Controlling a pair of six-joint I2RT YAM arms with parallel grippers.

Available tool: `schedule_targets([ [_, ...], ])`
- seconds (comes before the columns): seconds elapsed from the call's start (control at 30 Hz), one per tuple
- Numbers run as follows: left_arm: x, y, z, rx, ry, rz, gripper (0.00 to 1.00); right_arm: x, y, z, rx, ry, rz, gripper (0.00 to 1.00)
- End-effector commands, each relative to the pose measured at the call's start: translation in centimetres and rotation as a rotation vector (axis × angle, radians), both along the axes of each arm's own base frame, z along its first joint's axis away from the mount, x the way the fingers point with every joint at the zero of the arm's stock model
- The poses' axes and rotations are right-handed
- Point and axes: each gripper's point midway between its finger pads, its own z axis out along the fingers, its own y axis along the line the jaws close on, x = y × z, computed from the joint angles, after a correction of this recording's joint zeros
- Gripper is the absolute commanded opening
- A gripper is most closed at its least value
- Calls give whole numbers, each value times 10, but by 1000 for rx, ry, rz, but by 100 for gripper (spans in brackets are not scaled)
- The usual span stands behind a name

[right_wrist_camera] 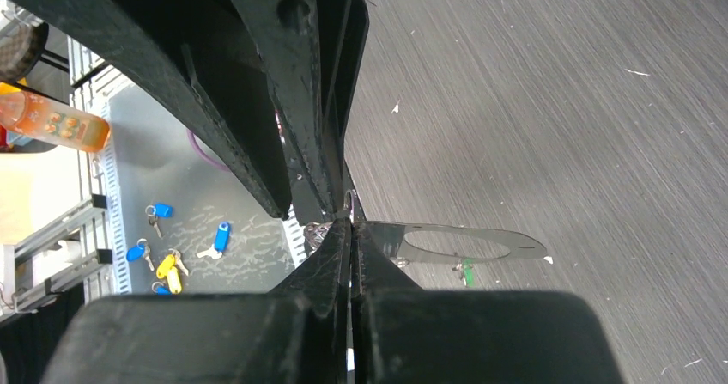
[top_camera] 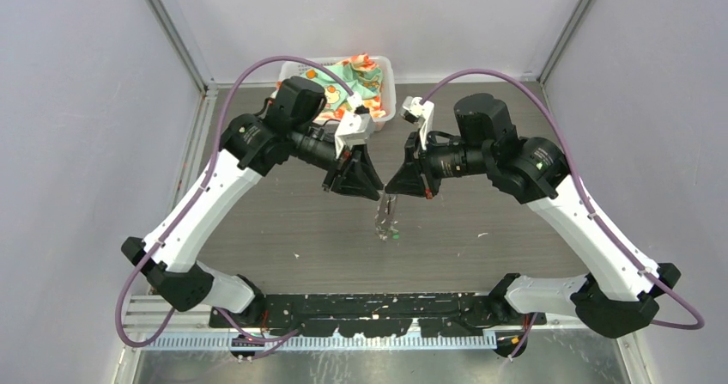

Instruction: Put the keys on the keyring

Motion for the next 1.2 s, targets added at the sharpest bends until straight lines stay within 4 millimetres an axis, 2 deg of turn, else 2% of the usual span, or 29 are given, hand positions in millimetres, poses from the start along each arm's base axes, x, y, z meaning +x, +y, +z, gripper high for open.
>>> schedule_targets([
  [0.0, -2, 4, -4, 38, -67, -7, 26, -7, 0, 22, 37, -45, 47, 1],
  [0.17, 6, 2, -5, 44, -112, 28, 30, -9, 0, 23, 32, -42, 65, 1],
  [0.27, 11, 1, 0, 33, -135, 60, 28, -10, -1, 21, 20, -36, 71, 1],
  [0.5, -1, 6, 13, 5, -151, 22, 27, -10, 0, 22, 20, -34, 76, 1],
  [0.87, 7, 1, 4, 13, -183, 23, 28, -12, 5, 25, 38, -22, 101, 1],
  [1.17, 4, -1, -1, 35, -177, -3, 17, -12, 8, 24, 34, -15, 108, 1],
])
